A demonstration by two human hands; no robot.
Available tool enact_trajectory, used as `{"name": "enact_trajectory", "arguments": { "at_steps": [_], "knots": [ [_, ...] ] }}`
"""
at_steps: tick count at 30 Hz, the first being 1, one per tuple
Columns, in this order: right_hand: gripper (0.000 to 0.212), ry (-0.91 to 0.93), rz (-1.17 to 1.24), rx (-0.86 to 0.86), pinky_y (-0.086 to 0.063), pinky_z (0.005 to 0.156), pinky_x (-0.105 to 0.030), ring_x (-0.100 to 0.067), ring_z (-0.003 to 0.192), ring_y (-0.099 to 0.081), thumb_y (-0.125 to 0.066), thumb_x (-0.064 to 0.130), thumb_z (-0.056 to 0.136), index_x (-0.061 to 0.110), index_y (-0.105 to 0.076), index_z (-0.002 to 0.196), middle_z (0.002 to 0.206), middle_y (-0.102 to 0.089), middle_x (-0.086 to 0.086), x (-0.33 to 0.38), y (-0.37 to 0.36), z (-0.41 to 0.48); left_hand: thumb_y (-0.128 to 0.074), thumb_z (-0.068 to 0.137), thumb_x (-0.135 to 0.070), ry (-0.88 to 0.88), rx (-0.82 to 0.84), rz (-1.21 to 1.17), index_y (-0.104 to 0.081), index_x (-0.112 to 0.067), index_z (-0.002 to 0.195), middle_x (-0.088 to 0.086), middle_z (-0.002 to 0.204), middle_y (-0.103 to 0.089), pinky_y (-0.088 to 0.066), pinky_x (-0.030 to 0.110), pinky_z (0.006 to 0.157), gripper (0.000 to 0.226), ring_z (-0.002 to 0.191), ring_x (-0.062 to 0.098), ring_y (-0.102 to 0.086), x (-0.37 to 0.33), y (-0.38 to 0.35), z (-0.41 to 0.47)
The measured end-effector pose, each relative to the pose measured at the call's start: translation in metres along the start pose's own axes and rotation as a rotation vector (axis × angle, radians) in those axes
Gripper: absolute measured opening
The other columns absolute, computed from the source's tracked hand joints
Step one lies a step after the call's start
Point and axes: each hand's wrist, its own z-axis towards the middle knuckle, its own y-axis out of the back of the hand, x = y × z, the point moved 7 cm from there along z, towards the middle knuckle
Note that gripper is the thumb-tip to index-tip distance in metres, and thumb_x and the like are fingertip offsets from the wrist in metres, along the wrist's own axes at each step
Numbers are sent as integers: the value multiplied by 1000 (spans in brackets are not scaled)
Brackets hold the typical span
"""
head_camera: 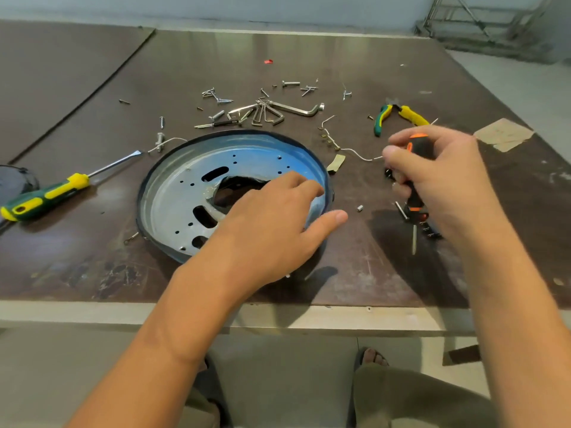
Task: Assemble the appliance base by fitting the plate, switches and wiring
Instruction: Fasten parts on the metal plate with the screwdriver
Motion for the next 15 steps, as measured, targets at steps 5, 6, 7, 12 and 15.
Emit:
{"name": "enact_trajectory", "arguments": {
  "at_steps": [5, 6, 7, 12, 15],
  "knots": [
    [14, 79, -720, 147, -41, 82, -26, -25, 100, -62, -71, 21, 85, 22, -74, 99, 100, -71, -3, -16, -13, -1, -42, 98, -53, 28, 106, 132, -51, -26, 136, 4, 142, -47, -39, 43, 104, 48, 128, 25, -48, -3, -12, 2],
    [17, 52, -767, 180, -40, 83, -26, -28, 106, -60, -72, 22, 86, 20, -74, 102, 105, -70, -6, -22, -15, -1, -43, 99, -50, 24, 112, 128, -51, -25, 137, 4, 142, -47, -39, 42, 105, 47, 127, 25, -48, -4, -12, 2],
    [20, 26, -800, 203, -38, 82, -27, -30, 110, -59, -73, 25, 86, 18, -74, 105, 107, -69, -8, -28, -17, -1, -44, 99, -47, 19, 124, 128, -51, -24, 138, 5, 143, -46, -40, 42, 105, 46, 127, 25, -48, -4, -12, 2],
    [30, -66, -845, 290, -43, 78, -29, -28, 104, -60, -77, 37, 85, 13, -75, 102, 100, -70, -11, -44, -29, -3, -57, 91, -31, 11, 284, 119, -62, -24, 122, -2, 140, -48, -46, 41, 102, 32, 126, 23, -51, 3, -5, -10],
    [23, -79, -869, 305, -46, 73, -31, -28, 96, -62, -76, 34, 86, 14, -75, 95, 93, -69, -10, -48, -36, -3, -62, 87, -50, 13, 316, 105, -62, -32, 123, -14, 139, -48, -46, 38, 104, 40, 126, 14, -51, 12, 4, -16]
  ]
}}
